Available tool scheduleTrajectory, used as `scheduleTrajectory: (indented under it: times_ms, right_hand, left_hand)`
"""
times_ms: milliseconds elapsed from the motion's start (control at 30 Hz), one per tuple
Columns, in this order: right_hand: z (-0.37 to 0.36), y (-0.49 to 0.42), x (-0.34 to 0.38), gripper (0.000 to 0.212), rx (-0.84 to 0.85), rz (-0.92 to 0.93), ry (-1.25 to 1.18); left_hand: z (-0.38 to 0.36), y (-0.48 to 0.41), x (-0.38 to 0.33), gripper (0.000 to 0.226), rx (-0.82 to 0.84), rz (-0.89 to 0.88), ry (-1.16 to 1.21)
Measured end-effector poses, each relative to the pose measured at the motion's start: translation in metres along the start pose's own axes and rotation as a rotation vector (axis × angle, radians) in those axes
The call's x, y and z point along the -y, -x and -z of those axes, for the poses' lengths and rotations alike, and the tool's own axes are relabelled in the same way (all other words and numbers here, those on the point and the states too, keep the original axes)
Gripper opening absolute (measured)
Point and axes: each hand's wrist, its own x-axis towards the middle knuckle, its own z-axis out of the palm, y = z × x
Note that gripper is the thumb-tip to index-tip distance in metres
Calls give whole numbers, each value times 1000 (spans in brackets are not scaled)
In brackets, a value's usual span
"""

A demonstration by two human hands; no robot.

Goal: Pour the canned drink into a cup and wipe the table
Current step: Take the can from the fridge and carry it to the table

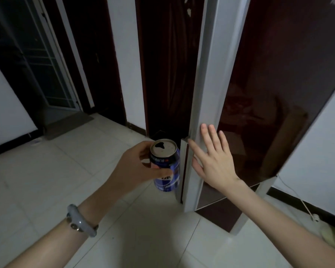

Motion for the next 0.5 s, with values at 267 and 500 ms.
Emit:
scheduleTrajectory:
  times_ms: [267, 500]
  right_hand:
    - [-60, -59, 13, 53, 32, -77, 70]
    - [-127, -110, 2, 55, -20, -129, 125]
  left_hand:
    - [19, -61, 30, 62, 17, -8, 98]
    - [33, -142, 57, 63, 31, -30, 51]
